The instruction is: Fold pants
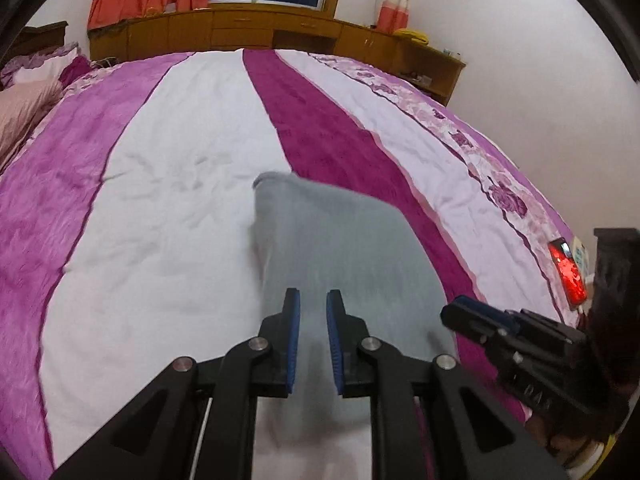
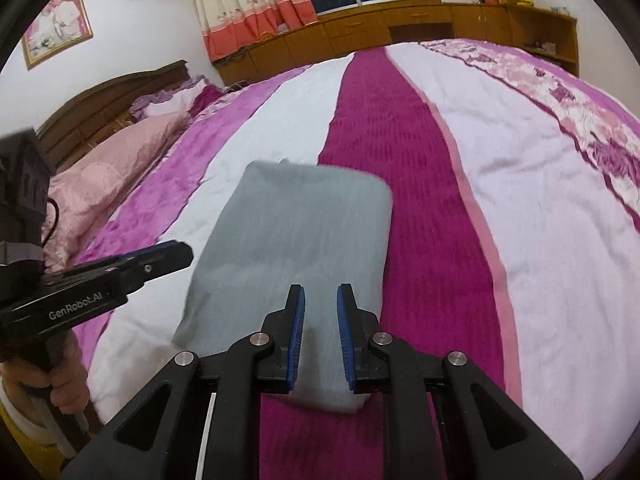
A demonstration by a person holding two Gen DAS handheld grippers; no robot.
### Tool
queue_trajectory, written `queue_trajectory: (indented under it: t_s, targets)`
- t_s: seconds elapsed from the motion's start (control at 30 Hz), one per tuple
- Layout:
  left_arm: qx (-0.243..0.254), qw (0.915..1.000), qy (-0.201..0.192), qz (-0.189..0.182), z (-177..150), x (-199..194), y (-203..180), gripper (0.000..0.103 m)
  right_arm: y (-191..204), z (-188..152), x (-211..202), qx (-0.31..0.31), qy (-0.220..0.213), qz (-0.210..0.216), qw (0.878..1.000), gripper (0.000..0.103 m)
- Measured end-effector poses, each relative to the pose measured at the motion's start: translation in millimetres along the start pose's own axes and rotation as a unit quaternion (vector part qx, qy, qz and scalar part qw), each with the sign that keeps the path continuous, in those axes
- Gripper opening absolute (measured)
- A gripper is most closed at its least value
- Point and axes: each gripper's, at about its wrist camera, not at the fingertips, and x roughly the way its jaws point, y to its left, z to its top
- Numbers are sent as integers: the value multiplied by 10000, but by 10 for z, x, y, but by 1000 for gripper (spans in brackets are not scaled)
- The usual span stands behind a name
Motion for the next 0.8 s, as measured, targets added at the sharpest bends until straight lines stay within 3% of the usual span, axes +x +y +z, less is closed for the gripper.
queue_trajectory:
  t_s: [0.17,0.33,0.63,0.8]
  targets:
    - [-181,9994,270,105,4,475,146,13,-66,28,295,163,101,-29,9998,11]
    - [-78,9997,204,141,-37,561,178,13,-101,-38,423,204,91,13,9997,11]
    - [-163,9993,301,172,-120,200,194,13,-23,-106,59,229,-39,66,9997,13]
    - [-229,9984,359,364,-326,-70,209,18,56,-230,-248,33,-111,-89,9999,29]
